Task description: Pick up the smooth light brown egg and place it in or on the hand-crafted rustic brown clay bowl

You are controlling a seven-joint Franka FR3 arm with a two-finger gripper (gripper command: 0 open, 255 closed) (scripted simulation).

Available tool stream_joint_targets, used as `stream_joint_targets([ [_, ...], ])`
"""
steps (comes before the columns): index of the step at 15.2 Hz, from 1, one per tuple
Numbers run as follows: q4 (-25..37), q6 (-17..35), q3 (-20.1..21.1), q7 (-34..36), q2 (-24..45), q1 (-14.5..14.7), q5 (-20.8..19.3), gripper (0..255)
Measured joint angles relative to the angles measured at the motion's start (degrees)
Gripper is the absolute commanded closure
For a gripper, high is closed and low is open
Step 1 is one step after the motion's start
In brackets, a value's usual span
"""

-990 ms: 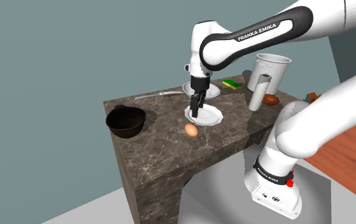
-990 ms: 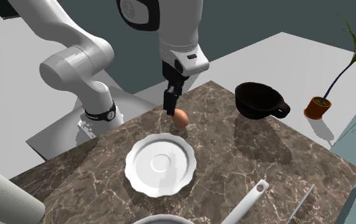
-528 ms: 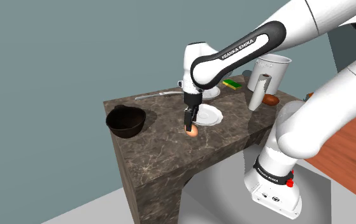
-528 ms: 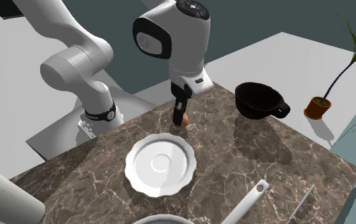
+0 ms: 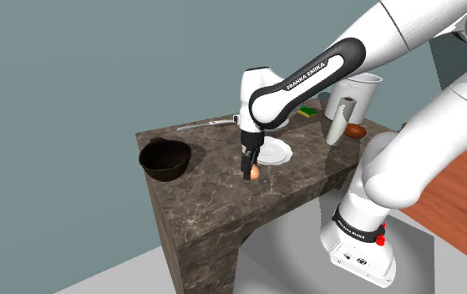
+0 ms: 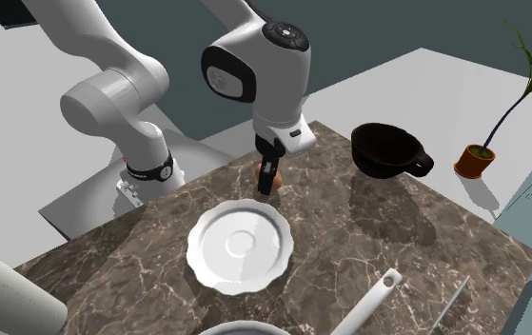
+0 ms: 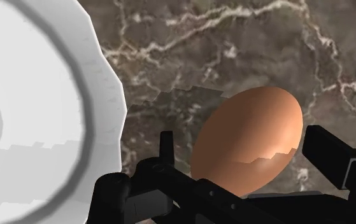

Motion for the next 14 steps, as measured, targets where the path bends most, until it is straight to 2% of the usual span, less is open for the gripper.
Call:
stream_joint_targets([
  [3,-0.06,0.12,-0.01,-0.03,0.06,0.0,0.01,0],
  [4,-0.06,0.12,-0.01,-0.03,0.06,0.0,0.01,255],
  [14,-0.05,0.14,-0.01,-0.03,0.05,0.0,0.01,255],
])
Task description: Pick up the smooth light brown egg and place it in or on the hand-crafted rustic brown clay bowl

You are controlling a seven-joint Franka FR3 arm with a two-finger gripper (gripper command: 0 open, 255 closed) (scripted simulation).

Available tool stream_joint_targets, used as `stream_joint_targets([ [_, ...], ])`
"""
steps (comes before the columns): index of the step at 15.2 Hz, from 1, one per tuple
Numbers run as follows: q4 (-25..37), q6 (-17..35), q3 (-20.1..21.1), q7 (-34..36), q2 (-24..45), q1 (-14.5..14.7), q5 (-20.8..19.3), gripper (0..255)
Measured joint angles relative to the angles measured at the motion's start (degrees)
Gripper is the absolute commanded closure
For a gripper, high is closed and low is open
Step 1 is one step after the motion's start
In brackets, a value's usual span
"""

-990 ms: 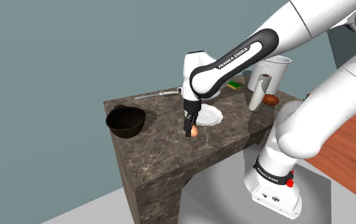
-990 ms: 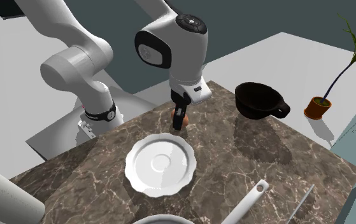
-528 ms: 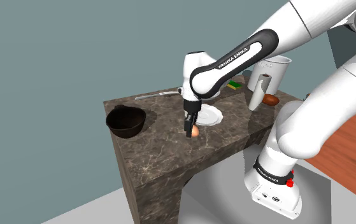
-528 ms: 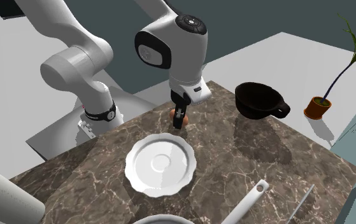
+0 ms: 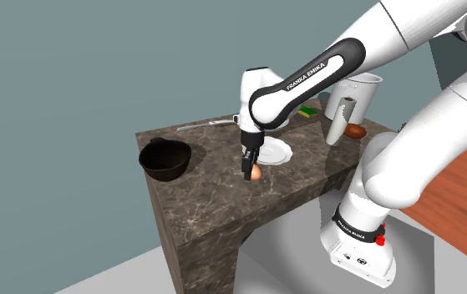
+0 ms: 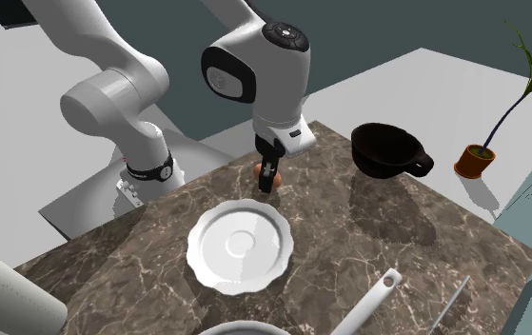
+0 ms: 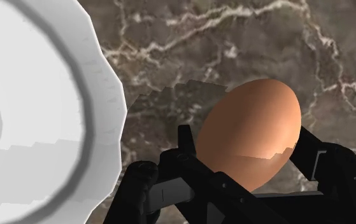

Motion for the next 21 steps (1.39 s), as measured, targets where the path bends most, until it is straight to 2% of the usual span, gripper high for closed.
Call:
stream_joint_targets([
  [21,8.82,-18.47,-0.53,1.8,-9.71,-0.5,-1.46,255],
])
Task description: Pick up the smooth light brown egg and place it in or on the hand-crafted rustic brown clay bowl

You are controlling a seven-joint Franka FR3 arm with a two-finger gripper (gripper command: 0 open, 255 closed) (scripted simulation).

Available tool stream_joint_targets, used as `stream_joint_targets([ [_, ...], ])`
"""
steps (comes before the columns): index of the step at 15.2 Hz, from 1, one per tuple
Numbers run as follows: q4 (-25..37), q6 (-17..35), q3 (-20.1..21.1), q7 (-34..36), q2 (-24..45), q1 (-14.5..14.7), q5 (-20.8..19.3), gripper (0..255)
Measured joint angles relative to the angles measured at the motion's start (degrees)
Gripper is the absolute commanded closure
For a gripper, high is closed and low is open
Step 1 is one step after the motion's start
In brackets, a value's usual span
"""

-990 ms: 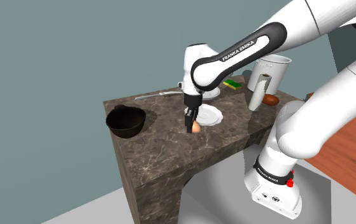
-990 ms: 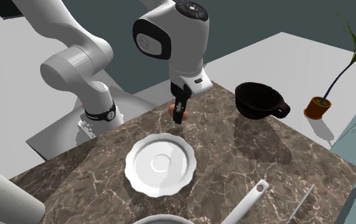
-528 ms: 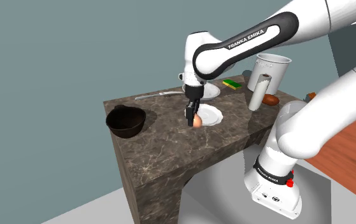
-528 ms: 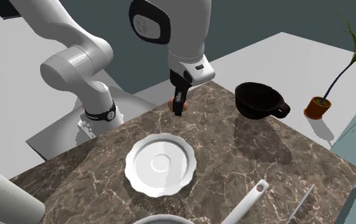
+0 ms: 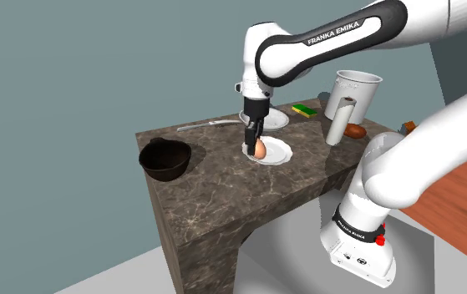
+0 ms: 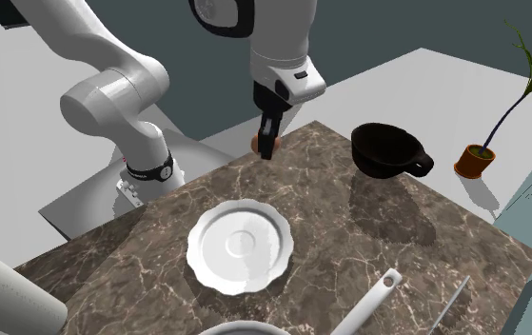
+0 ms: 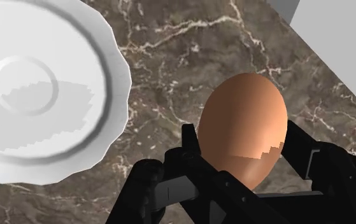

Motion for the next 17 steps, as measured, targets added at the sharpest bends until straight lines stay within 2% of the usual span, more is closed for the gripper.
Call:
stream_joint_targets([
  [12,7.32,-9.67,-0.3,0.91,-2.37,-0.11,-0.49,255],
  [17,14.95,-8.61,1.98,3.79,6.0,0.89,0.42,255],
])
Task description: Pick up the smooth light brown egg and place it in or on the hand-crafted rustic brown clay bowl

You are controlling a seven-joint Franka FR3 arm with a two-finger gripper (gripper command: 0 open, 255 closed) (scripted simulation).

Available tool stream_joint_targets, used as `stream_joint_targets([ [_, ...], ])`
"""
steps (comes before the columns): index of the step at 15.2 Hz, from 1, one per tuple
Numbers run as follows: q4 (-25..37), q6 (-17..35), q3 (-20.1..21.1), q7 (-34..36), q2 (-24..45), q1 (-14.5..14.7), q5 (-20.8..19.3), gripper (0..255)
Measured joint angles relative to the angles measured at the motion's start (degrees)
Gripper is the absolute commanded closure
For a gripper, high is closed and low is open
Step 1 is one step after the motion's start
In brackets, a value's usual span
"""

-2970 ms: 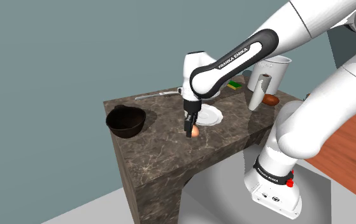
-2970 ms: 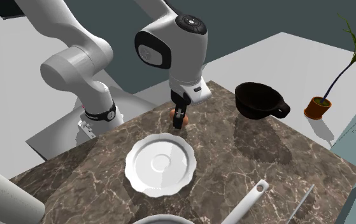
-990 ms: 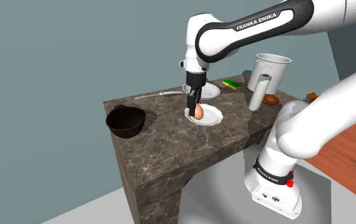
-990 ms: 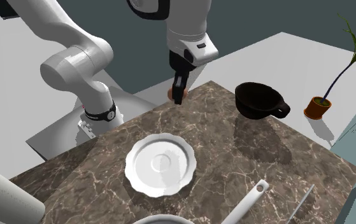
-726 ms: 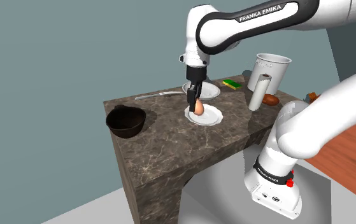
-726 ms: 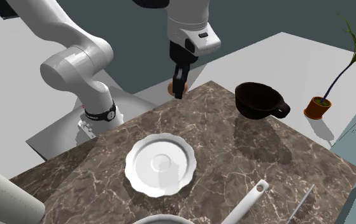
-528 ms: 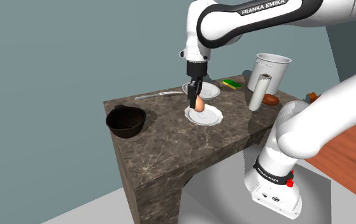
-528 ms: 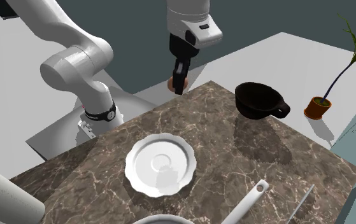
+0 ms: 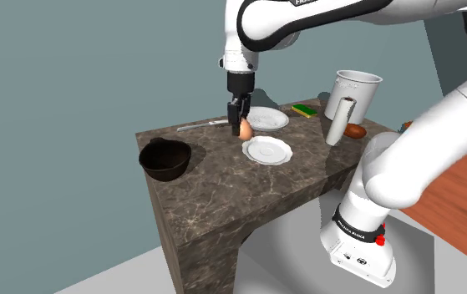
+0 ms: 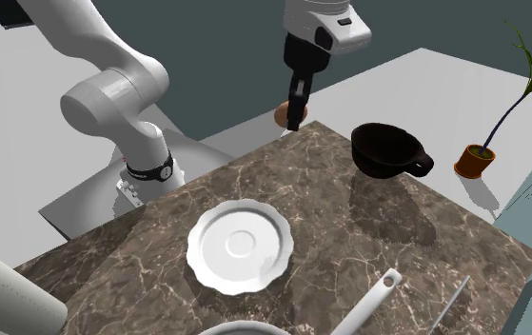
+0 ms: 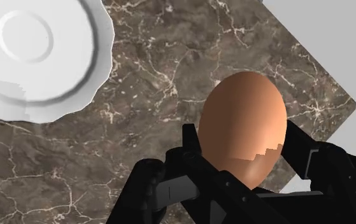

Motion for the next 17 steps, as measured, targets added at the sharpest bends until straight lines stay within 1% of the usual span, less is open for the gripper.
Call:
stream_joint_targets([
  [3,4.91,0.9,1.29,1.74,5.62,0.49,0.12,255],
  [6,11.74,1.61,2.93,4.26,12.87,1.2,-0.06,255],
  [10,21.07,1.13,4.55,7.4,21.45,2.19,-0.98,255],
  [15,34.6,-1.18,5.89,11.02,32.49,3.74,-2.88,255],
  [17,42.63,-3.35,6.29,12.72,38.28,4.77,-4.03,255],
])
